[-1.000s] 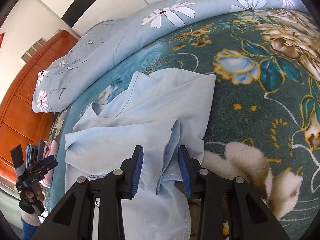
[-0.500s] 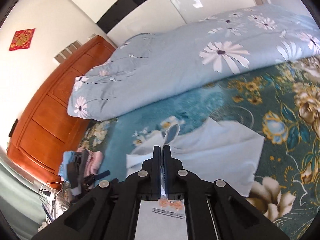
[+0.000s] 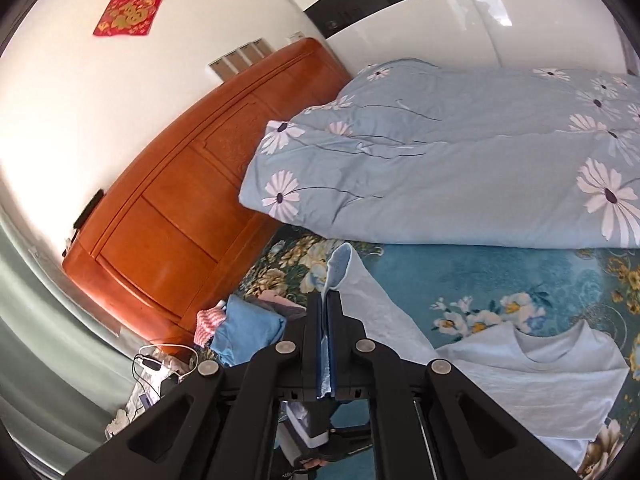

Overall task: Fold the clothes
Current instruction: 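Grasp the sweatshirt side edge with the right tool and lift it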

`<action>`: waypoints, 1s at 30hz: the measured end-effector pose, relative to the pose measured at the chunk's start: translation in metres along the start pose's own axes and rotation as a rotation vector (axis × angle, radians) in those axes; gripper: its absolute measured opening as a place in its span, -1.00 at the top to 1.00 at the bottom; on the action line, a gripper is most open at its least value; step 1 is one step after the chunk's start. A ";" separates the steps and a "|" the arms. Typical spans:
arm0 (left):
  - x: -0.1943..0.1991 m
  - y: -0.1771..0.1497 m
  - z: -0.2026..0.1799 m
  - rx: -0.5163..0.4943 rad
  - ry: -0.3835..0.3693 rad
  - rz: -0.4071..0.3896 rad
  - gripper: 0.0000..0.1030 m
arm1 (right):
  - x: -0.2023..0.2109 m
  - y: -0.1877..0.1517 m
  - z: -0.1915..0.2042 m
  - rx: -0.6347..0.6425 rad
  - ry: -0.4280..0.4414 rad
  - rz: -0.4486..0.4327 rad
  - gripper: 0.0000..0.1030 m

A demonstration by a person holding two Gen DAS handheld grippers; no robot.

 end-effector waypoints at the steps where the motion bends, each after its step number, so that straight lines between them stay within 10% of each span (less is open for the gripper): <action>1: -0.006 0.002 0.002 -0.005 0.008 0.012 -0.36 | -0.004 -0.001 0.007 0.015 0.006 0.008 0.95; 11: -0.079 0.034 -0.001 0.012 0.021 0.105 -0.37 | 0.062 -0.003 -0.058 -0.027 -0.067 -0.062 0.95; 23: -0.118 0.063 0.008 -0.011 0.140 0.117 -0.37 | 0.108 -0.111 -0.335 -0.316 -0.331 -0.022 0.95; 30: -0.115 0.067 0.011 0.019 0.172 0.097 -0.37 | 0.082 -0.195 -0.447 -0.514 -0.330 0.065 0.95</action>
Point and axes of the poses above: each gripper's, at about its wrist camera, not at the fingertips, and x roughly against the way its jaws point, z to its left, y to its top, the point moved 7 cm from there along -x, roughly the way its jaws point
